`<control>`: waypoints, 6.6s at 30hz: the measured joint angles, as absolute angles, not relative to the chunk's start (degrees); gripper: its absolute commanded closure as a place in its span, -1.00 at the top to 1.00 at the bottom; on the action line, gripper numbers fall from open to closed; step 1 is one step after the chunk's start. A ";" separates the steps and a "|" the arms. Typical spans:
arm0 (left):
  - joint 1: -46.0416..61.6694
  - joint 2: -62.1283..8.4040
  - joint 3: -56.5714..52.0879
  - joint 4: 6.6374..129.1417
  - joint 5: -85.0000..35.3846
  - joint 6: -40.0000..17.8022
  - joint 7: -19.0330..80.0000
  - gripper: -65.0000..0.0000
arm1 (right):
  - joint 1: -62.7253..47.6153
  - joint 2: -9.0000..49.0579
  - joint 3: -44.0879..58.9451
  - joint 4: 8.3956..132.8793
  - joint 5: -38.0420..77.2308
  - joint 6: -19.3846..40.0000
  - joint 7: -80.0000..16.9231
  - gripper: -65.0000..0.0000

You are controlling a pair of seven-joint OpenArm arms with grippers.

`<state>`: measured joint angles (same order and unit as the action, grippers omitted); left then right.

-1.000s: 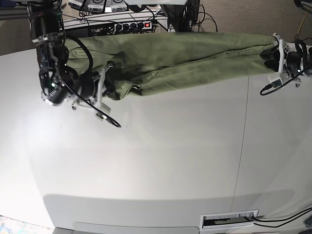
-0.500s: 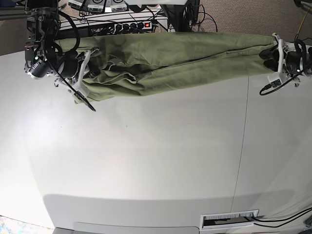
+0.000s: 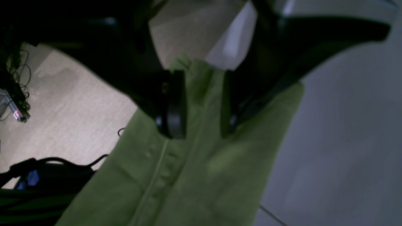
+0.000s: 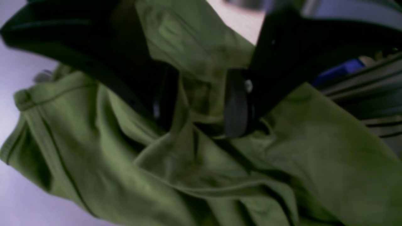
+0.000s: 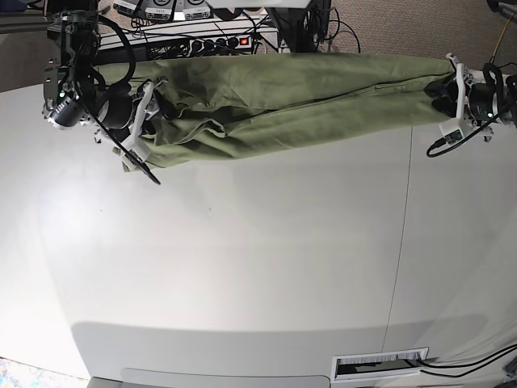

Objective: Fold the T-shirt properly
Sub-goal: 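Stretch the folded shirt strip taut between both grippers and lower it, then hold the strip with the right gripper and pull the left gripper's end outward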

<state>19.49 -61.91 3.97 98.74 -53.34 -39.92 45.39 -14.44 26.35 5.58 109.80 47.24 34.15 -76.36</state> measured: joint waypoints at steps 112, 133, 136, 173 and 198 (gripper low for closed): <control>17.56 -46.96 3.75 94.24 -40.32 -39.13 33.30 -1.00 | -1.43 22.65 5.61 87.79 25.80 36.49 -52.71 -1.00; 4.60 -38.57 3.42 81.67 -29.26 -40.80 24.64 -1.00 | 2.13 22.50 5.61 87.64 22.26 36.25 -47.90 -1.00; 2.94 -38.57 3.42 80.36 -28.67 -40.53 24.99 -1.00 | 2.87 22.52 5.61 87.64 22.06 36.25 -47.72 -1.00; 1.87 -54.63 3.70 78.63 -60.99 -36.60 52.34 -0.26 | 2.70 22.50 5.61 87.64 19.49 36.27 -48.01 -1.00; -2.00 -48.69 3.68 64.75 -79.64 -40.16 61.89 -0.26 | 2.70 22.50 5.61 87.64 20.40 36.27 -49.25 -1.00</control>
